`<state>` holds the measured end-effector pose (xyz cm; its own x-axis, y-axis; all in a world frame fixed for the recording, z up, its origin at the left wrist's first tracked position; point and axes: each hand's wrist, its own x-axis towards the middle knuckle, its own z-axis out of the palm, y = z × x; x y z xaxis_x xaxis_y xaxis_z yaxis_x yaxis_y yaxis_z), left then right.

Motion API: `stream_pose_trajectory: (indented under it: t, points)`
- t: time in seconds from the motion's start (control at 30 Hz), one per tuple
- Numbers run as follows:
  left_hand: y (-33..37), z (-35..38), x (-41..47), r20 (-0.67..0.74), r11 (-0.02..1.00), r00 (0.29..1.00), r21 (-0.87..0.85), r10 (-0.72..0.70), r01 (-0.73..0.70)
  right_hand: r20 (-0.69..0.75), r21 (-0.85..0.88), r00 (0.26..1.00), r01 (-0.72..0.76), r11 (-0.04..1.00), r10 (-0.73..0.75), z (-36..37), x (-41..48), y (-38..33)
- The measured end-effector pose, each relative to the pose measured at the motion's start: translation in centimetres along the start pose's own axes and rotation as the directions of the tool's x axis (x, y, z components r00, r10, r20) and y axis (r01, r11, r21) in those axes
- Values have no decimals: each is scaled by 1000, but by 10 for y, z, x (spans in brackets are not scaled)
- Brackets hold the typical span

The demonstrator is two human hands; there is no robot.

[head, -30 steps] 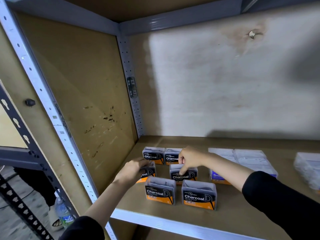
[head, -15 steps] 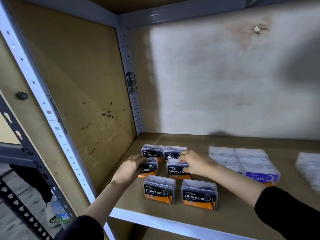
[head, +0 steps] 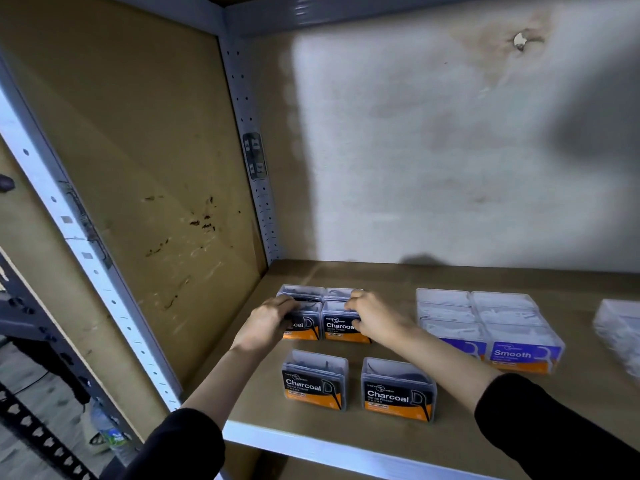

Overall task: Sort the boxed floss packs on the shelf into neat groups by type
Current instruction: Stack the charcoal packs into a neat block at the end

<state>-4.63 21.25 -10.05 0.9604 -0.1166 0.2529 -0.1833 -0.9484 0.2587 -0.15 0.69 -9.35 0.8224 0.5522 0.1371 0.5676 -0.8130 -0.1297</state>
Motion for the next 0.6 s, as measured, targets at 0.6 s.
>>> stream_pose_trajectory:
  t: [0.6]
  points:
    - [-4, 4, 4, -9, 1000, 1000, 2, 28, -28, 11, 42, 1000, -15, 999, 14, -2, 0, -1]
